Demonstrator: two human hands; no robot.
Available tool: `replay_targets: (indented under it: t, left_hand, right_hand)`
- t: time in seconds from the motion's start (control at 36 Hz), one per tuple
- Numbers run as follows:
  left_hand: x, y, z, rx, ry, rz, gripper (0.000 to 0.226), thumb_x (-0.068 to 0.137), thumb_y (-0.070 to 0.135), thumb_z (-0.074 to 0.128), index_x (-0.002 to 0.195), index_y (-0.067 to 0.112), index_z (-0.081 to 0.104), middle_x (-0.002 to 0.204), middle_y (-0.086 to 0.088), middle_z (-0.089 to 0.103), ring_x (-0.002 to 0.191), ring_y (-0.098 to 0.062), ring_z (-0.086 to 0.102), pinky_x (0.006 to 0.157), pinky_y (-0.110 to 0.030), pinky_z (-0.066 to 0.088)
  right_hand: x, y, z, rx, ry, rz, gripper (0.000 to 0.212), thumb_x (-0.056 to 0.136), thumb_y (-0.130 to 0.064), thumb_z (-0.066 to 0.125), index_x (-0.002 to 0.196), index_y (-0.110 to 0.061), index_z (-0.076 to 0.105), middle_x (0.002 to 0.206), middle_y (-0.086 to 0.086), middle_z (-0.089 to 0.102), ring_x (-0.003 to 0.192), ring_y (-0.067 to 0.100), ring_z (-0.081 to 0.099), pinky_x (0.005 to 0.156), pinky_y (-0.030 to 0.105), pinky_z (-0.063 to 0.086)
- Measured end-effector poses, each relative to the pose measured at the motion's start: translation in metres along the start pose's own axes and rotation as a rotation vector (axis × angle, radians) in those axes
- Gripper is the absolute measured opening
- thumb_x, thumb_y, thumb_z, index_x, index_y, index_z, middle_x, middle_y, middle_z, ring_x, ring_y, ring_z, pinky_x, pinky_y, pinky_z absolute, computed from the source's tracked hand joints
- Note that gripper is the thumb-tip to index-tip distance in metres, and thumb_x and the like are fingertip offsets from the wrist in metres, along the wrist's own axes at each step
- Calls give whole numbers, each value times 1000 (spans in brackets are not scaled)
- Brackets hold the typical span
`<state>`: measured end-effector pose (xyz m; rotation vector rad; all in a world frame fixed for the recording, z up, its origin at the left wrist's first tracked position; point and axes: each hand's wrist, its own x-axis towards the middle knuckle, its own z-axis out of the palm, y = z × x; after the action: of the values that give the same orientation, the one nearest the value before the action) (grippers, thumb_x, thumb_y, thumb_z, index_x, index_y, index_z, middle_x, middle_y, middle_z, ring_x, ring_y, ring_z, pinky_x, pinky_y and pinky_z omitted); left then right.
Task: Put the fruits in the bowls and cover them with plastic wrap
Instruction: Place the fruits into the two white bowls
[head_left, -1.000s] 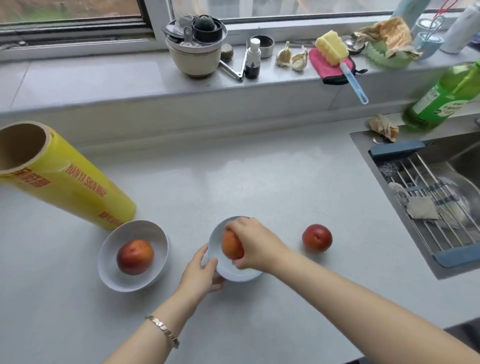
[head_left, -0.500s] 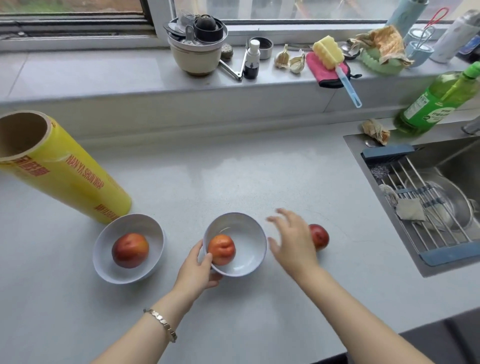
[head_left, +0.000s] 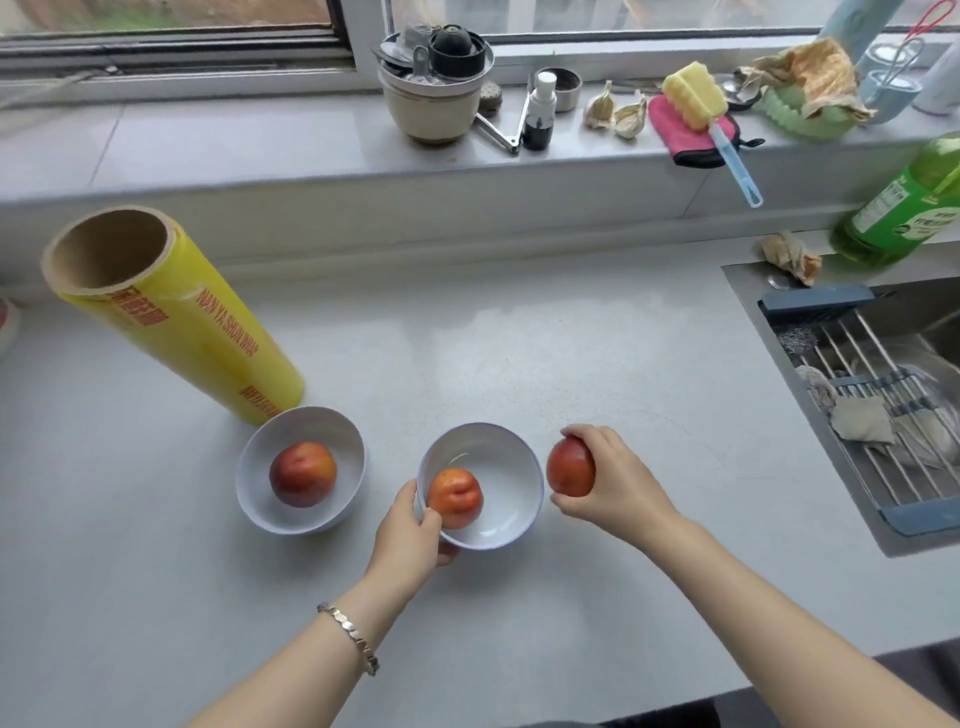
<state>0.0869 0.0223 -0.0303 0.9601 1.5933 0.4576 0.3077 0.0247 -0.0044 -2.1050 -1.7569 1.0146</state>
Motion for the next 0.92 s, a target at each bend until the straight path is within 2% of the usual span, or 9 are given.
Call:
replay_targets:
  t: [0.11, 0.17, 0.25, 0.33, 0.44, 0.53, 0.67, 0.81, 0.92]
  left_hand:
    - [-10, -13, -12, 46, 46, -28, 32, 92, 5, 39, 117, 23, 47, 96, -10, 64, 82, -29, 66, 63, -35, 58]
    - [-15, -17, -19, 267, 68, 52, 38, 91, 11, 41, 129, 20, 43, 103, -7, 63, 89, -28, 63, 78, -40, 55]
    - [-19, -14, -24, 758, 166, 342, 60, 89, 14, 53, 143, 10, 28, 139, -13, 39, 127, -31, 43, 104, -34, 35]
    - [-9, -4, -21, 1011, 155, 660, 70, 73, 21, 73, 134, 5, 44, 141, -14, 44, 129, -29, 45, 105, -38, 37]
    - [6, 1, -16, 1211, -38, 519, 67, 84, 38, 54, 142, 19, 27, 146, 3, 33, 135, -17, 30, 109, -36, 21]
    - [10, 0, -15, 1149, -36, 504, 49, 79, 35, 60, 122, 19, 44, 125, 2, 50, 116, -20, 47, 96, -32, 31]
    - [16, -11, -18, 912, -33, 514, 29, 72, 24, 62, 97, 14, 52, 104, -2, 56, 97, -23, 51, 81, -27, 34]
    - [17, -13, -20, 836, -51, 501, 30, 71, 24, 66, 98, 15, 54, 102, -1, 58, 98, -22, 53, 84, -28, 39]
    - [13, -11, -25, 817, -99, 473, 45, 74, 20, 67, 115, 11, 52, 119, -3, 54, 113, -22, 49, 97, -29, 36]
  right_hand:
    - [-5, -39, 12, -80, -134, -211, 63, 67, -27, 70, 124, -30, 43, 124, -10, 43, 105, 16, 54, 84, 26, 47]
    - [-4, -49, 21, -151, -167, -251, 62, 68, -25, 68, 125, -29, 43, 126, -6, 39, 101, 21, 55, 78, 27, 48]
    - [1, -56, 32, -297, -174, -300, 61, 71, -22, 64, 127, -26, 41, 126, 0, 36, 103, 25, 52, 74, 27, 46]
    - [6, -59, 37, -379, -172, -333, 60, 73, -17, 61, 129, -24, 40, 127, 0, 38, 107, 24, 45, 75, 31, 47]
    - [11, -65, 42, -489, -194, -379, 57, 74, -14, 59, 128, -23, 41, 126, -1, 41, 113, 22, 40, 75, 30, 47]
    - [17, -67, 49, -629, -221, -455, 53, 75, -14, 60, 125, -21, 44, 124, 1, 45, 114, 23, 41, 80, 31, 42]
    - [26, -75, 61, -784, -274, -469, 44, 80, -18, 57, 123, -18, 46, 122, 2, 49, 117, 22, 45, 91, 31, 31]
    - [27, -81, 71, -794, -293, -438, 39, 84, -17, 53, 122, -13, 46, 125, 5, 48, 119, 24, 43, 97, 32, 27]
    - [20, -72, 63, -642, -299, -404, 66, 84, -16, 54, 143, -17, 24, 153, 4, 16, 141, 21, 16, 110, 31, 16]
